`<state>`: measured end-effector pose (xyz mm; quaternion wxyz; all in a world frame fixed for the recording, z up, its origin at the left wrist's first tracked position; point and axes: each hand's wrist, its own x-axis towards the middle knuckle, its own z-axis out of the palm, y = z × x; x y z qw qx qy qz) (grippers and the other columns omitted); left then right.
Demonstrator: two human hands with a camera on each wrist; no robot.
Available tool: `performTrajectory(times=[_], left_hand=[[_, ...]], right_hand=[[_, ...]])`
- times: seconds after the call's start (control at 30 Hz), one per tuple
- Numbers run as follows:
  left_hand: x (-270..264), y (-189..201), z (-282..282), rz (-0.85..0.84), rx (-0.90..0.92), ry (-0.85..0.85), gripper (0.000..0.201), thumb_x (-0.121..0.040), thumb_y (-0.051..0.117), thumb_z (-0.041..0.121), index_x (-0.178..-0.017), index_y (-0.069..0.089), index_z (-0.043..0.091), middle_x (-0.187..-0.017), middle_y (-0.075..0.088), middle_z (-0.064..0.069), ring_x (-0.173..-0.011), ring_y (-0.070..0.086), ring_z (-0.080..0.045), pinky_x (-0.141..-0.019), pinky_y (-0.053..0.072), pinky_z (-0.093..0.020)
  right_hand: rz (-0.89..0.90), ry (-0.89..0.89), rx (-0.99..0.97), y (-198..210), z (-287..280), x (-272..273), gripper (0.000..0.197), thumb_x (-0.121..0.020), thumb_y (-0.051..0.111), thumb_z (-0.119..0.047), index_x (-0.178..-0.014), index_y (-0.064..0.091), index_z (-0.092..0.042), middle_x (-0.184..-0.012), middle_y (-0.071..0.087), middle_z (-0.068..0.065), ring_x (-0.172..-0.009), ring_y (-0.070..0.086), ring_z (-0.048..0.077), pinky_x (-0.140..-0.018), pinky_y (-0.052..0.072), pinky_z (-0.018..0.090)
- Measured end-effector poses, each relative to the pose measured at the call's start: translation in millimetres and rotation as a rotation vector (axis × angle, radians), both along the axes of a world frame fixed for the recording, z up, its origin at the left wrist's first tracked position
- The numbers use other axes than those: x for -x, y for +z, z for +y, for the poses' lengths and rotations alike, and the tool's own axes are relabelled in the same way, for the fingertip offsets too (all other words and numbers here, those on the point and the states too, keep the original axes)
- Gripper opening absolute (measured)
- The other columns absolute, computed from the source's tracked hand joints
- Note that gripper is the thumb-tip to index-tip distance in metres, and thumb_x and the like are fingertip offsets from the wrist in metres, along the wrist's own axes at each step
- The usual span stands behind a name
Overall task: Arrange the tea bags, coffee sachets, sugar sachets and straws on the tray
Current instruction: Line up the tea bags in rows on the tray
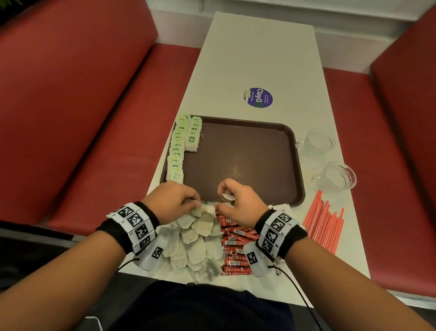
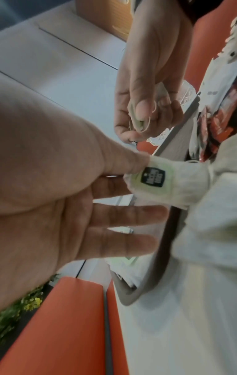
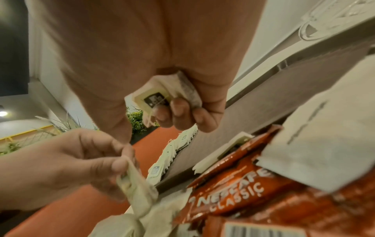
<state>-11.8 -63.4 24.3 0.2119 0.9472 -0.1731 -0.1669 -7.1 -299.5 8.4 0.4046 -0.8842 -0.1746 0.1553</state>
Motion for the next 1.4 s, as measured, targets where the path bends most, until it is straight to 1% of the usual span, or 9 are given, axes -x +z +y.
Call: performTrajectory(times=[0.17,0.33,0.4,0.63,0.73,0.87,1.0,1.2,1.4], left_hand=[[-11.5,15.8,-10.7,-0.130,0.182,0.013,0.004,-0.092,0.067,0.036,-0.092,0.070,0.033,-0.079,0.066,0.015,-0.074,0.059,-0.003,-0.067,0.048,-0.028],[-21.9,32.9,-17.7,-0.191,0.411,-0.037,0.006,-0.089,0.073,0.026,-0.094,0.072,0.025,-0.084,0.064,0.011,-0.076,0.059,-0.008,-0.068,0.043,-0.015],[-24.5,33.3,-17.9,-0.174,0.447,0.048,0.018,-0.083,0.079,0.028,-0.099,0.070,0.026,-0.078,0.061,0.017,-0.071,0.056,-0.006,-0.065,0.041,-0.011],[-30.4,29.3,-14.7,-0.045,0.503,0.190,0.031,-0.077,0.084,0.021,-0.101,0.063,0.023,-0.079,0.068,0.002,-0.069,0.061,-0.009,-0.067,0.051,-0.022],[-32.3,30.3,-12.5,-0.086,0.488,0.261,0.024,-0.076,0.085,0.019,-0.090,0.066,0.023,-0.072,0.071,0.010,-0.064,0.063,-0.005,-0.066,0.054,-0.026],[-37.2,30.4,-6.4,-0.130,0.497,0.315,0.016,-0.075,0.086,0.022,-0.082,0.073,0.027,-0.070,0.071,0.007,-0.069,0.067,-0.016,-0.072,0.057,-0.033],[-44.3,38.3,-0.8,-0.177,0.524,0.307,0.011,-0.079,0.083,0.020,-0.084,0.077,0.028,-0.073,0.071,0.011,-0.066,0.062,-0.007,-0.069,0.053,-0.026],[-56.8,50.3,2.1,-0.327,0.368,0.128,0.006,-0.081,0.080,0.027,-0.082,0.075,0.024,-0.084,0.070,0.009,-0.086,0.061,-0.009,-0.081,0.048,-0.029],[-63.8,47.3,-6.2,-0.384,0.308,0.011,0.008,-0.083,0.073,0.038,-0.086,0.073,0.030,-0.083,0.069,0.014,-0.085,0.058,-0.016,-0.077,0.050,-0.044]], right_hand=[[-0.035,0.062,0.022,6.0,5.7,-6.9,0.038,-0.083,0.078,-0.039,-0.116,0.065,-0.024,-0.108,0.066,-0.009,-0.099,0.059,0.006,-0.090,0.048,0.025],[-0.122,0.085,-0.012,13.2,14.9,-17.2,0.023,-0.093,0.068,-0.028,-0.081,0.058,-0.011,-0.081,0.052,-0.003,-0.072,0.049,0.010,-0.068,0.040,0.028],[-0.107,0.035,-0.032,18.4,16.6,-20.0,0.027,-0.096,0.064,-0.030,-0.080,0.057,-0.010,-0.077,0.054,-0.001,-0.069,0.050,0.011,-0.062,0.038,0.028],[-0.020,-0.085,-0.108,17.3,18.0,-29.5,0.028,-0.089,0.073,-0.035,-0.079,0.057,-0.016,-0.075,0.061,-0.001,-0.065,0.050,0.007,-0.058,0.039,0.022],[-0.015,-0.099,-0.131,18.3,16.9,-30.9,0.033,-0.089,0.073,-0.035,-0.072,0.048,-0.024,-0.069,0.055,-0.008,-0.061,0.045,0.004,-0.057,0.036,0.020],[0.011,-0.091,-0.188,19.7,17.8,-33.5,0.029,-0.096,0.063,-0.034,-0.074,0.047,-0.024,-0.068,0.053,-0.002,-0.060,0.048,0.017,-0.059,0.044,0.036],[0.020,-0.140,-0.236,19.2,16.8,-40.6,0.019,-0.096,0.052,-0.017,-0.083,0.041,-0.023,-0.078,0.062,0.001,-0.063,0.052,0.034,-0.058,0.049,0.045],[0.061,-0.179,-0.273,27.4,18.7,-51.8,0.026,-0.091,0.053,-0.007,-0.111,0.051,-0.024,-0.084,0.057,-0.007,-0.062,0.048,0.006,-0.061,0.043,0.026],[-0.055,-0.087,-0.218,27.7,35.5,-59.2,0.005,-0.094,0.066,-0.028,-0.096,0.066,-0.025,-0.083,0.066,-0.009,-0.072,0.058,0.004,-0.065,0.046,0.021]])
